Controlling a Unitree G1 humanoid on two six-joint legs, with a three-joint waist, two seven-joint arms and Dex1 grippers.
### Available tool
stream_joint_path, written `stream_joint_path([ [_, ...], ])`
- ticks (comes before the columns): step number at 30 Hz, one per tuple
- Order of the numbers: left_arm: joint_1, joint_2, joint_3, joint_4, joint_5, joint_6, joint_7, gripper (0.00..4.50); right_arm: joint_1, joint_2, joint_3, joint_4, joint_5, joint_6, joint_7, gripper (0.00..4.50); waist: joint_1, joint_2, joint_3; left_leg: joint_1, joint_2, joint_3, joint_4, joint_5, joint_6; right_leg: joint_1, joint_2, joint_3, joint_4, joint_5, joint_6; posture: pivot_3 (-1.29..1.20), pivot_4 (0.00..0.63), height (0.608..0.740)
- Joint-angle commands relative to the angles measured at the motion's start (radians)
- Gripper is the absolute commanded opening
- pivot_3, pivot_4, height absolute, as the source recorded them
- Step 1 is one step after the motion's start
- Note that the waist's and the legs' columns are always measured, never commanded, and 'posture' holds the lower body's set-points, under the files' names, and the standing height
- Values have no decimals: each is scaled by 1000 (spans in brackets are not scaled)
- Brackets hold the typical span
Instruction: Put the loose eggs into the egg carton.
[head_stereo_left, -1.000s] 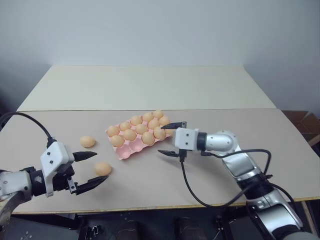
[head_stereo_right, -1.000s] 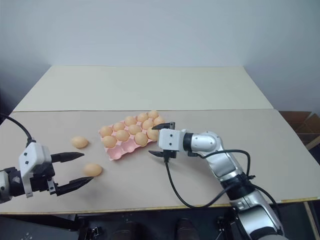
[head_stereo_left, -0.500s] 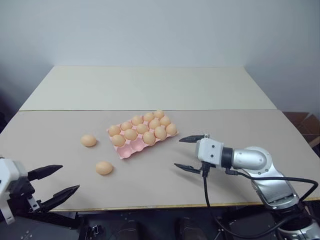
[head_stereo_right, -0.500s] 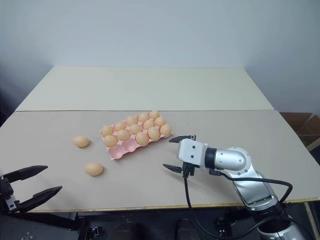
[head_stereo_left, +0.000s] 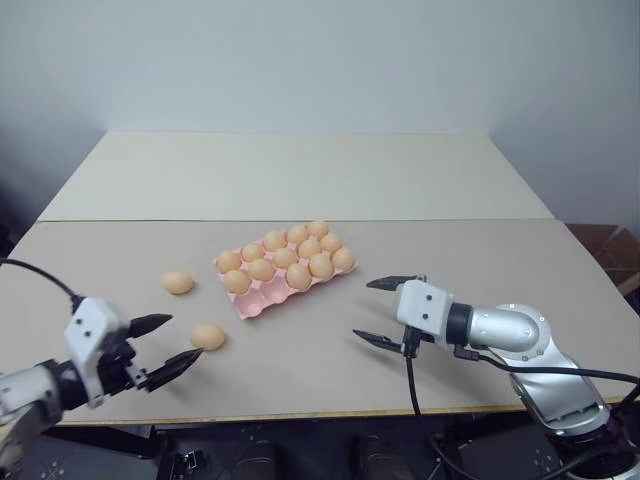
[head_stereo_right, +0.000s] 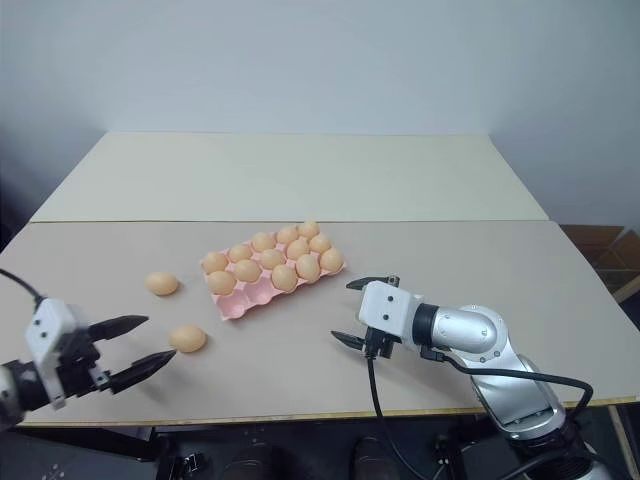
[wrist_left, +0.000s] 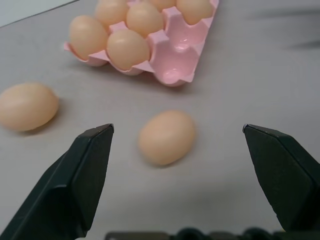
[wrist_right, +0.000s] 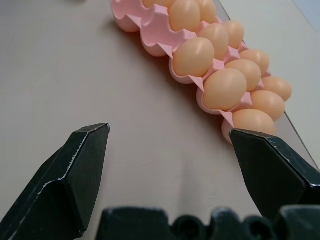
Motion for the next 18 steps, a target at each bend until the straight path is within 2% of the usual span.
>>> stream_joint_path([
  [1,-61,-6,-77,40,38,-18,38,4500,-2,3,-17,-64,10,25,-28,4464,-2,0,0,0,0,0,0,0,0,0,0,0,0,0,0,0,150,740],
  [11,-189,-46,-291,188,138,-96,47,4500,-4,-13,-13,-69,-5,42,-44,4464,-1,0,0,0,0,0,0,0,0,0,0,0,0,0,0,0,150,740],
  [18,-215,-52,-348,241,164,-112,37,4500,2,-20,-17,-82,-4,48,-47,4464,-1,-1,0,0,0,0,0,0,0,1,0,0,0,0,0,0,150,740],
])
